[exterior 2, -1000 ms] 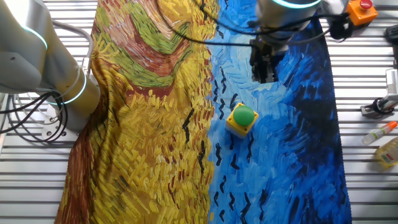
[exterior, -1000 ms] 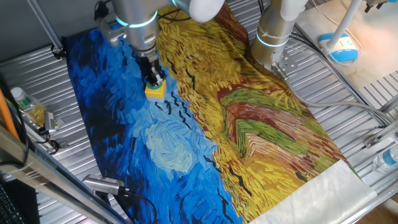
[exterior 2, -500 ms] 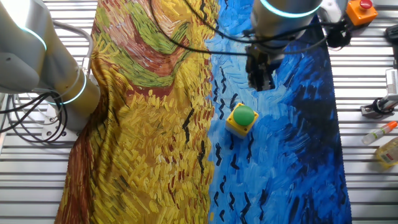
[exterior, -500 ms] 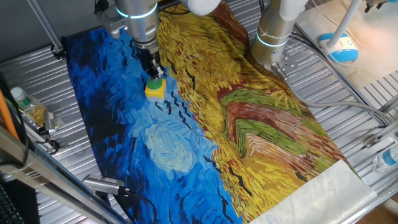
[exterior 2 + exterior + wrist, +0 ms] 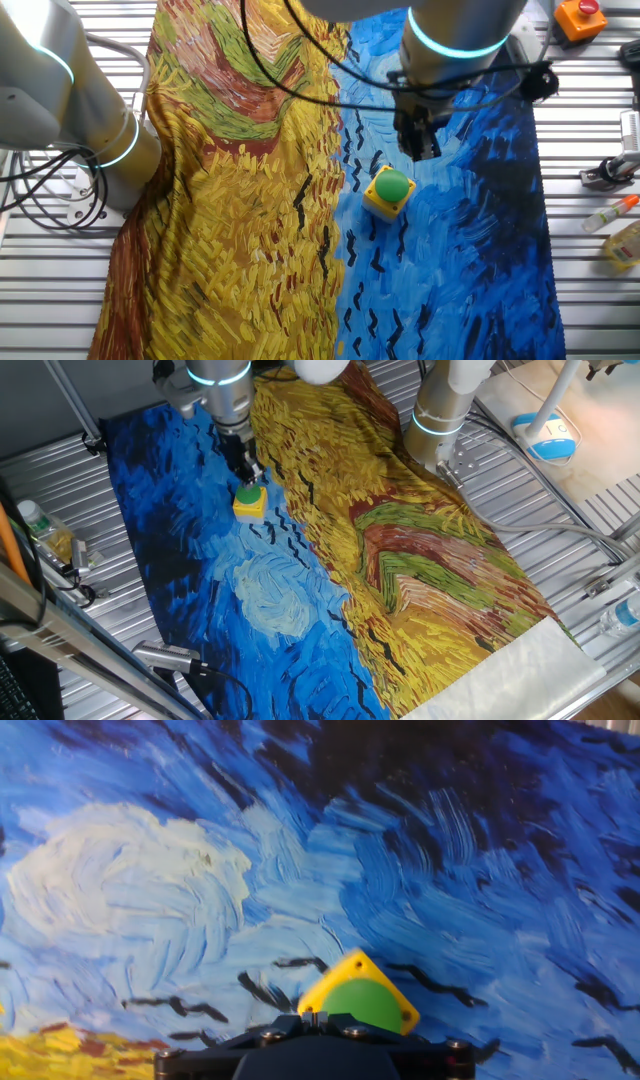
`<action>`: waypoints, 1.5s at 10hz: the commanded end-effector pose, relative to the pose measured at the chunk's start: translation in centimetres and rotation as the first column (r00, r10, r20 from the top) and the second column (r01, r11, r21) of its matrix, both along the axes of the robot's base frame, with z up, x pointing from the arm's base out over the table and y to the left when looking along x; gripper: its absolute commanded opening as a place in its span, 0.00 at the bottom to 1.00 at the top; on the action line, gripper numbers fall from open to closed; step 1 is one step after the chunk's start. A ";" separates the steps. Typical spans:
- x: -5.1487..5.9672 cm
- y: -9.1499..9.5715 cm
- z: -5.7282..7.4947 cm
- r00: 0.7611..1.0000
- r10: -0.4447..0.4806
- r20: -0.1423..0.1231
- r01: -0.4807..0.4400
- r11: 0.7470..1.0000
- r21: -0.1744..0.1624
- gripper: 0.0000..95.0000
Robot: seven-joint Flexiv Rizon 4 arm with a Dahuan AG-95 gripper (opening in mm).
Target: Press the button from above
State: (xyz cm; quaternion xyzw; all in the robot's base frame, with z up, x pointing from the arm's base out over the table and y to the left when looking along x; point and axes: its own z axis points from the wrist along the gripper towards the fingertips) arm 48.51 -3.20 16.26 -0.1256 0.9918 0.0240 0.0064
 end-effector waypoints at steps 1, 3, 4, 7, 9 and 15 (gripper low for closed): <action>-0.3 -0.6 0.2 1.000 0.004 -0.009 -0.004 1.000 0.003 0.00; -1.0 -1.6 0.2 1.000 -0.002 -0.007 0.002 1.000 0.025 0.00; -1.1 -1.9 0.1 1.000 -0.007 -0.009 0.007 1.000 0.030 0.00; -1.1 -1.9 -0.4 1.000 -0.011 -0.018 0.012 0.999 0.032 0.00; -1.1 -1.9 -0.8 0.999 -0.039 0.003 0.039 0.999 -0.026 0.00; -0.8 -1.5 -1.8 0.996 -0.093 0.000 0.093 0.995 -0.019 0.00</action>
